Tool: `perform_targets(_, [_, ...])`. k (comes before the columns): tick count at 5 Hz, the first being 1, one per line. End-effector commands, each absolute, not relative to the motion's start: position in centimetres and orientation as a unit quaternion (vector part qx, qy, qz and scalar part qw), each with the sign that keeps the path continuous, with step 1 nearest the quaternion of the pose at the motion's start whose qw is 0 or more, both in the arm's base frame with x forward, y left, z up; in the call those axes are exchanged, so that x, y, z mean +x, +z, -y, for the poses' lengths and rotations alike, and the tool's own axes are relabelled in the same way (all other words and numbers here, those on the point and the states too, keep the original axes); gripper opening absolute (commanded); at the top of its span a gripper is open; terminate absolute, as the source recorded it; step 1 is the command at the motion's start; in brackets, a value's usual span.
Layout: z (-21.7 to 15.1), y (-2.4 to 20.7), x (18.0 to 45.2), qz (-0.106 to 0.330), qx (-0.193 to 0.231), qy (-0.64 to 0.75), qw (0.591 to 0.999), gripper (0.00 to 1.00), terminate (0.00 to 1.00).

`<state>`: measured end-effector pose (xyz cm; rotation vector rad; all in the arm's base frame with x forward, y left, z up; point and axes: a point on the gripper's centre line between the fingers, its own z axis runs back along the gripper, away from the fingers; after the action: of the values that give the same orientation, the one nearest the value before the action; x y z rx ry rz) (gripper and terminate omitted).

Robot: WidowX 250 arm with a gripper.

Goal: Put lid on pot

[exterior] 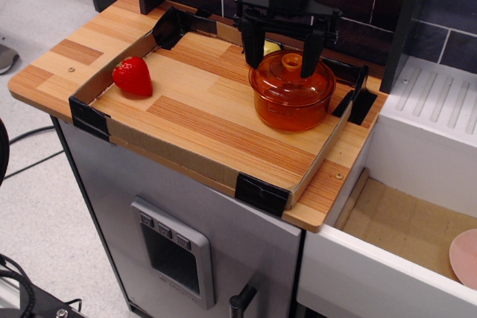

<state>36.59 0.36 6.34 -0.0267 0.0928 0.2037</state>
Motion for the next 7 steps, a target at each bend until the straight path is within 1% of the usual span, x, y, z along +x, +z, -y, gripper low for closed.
perform_targets(1, [-2.7, 12.7, 36.3, 0.02, -0.049, 0.086, 0.995, 1.0, 0.0])
perform_targets(2, [-4.3, 14.1, 34.8, 0.021, -0.063, 0.077, 0.995, 1.0, 0.0])
perform_targets(3, [-6.1, 14.1, 33.6, 0.003, -0.048, 0.074, 0.996, 1.0, 0.0])
perform_targets(7, [-6.1, 14.1, 33.6, 0.003, -0.048, 0.074, 0.996, 1.0, 0.0])
